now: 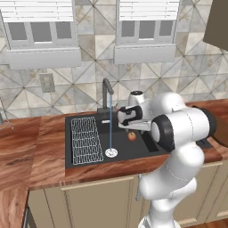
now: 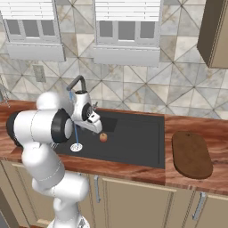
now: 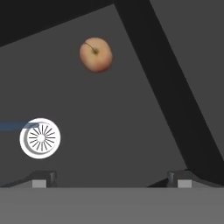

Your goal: Pick the peach from the sink and place it on the cutting board to airdry. Then turn off the sink faucet.

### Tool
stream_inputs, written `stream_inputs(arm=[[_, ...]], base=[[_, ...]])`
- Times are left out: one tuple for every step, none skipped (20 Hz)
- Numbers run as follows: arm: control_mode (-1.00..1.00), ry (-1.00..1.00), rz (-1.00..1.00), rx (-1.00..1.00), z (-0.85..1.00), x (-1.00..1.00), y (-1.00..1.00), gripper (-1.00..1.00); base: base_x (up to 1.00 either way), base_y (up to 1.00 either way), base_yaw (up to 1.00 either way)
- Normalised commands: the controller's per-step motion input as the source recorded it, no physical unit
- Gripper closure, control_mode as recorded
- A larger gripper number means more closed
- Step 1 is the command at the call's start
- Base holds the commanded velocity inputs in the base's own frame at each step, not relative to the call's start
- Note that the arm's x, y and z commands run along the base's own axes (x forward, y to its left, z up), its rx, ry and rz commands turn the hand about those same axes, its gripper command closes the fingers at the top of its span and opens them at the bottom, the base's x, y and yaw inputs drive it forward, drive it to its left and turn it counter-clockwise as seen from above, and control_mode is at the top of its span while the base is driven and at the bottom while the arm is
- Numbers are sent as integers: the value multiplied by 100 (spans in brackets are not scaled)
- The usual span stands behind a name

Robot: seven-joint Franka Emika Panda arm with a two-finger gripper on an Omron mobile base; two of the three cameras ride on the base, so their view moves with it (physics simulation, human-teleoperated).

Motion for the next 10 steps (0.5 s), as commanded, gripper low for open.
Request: stream_inputs(arm=[[-100, 0, 0, 0, -16, 12, -2, -100], [-100, 0, 0, 0, -17, 14, -1, -100], [-100, 0, 0, 0, -17, 15, -1, -100], [-100, 0, 0, 0, -17, 16, -1, -100], [-100, 0, 0, 0, -20, 16, -2, -100], [-100, 0, 0, 0, -21, 16, -2, -100], [-100, 0, 0, 0, -20, 16, -5, -100], [-100, 0, 0, 0, -18, 16, -5, -100], [-100, 0, 0, 0, -17, 16, -6, -100], [-100, 0, 0, 0, -16, 11, -12, -100]], base=[[0, 0, 0], [0, 0, 0], [0, 0, 0], [0, 0, 0], [0, 0, 0], [0, 0, 0], [0, 0, 0], [0, 0, 0], [0, 0, 0], [0, 0, 0]])
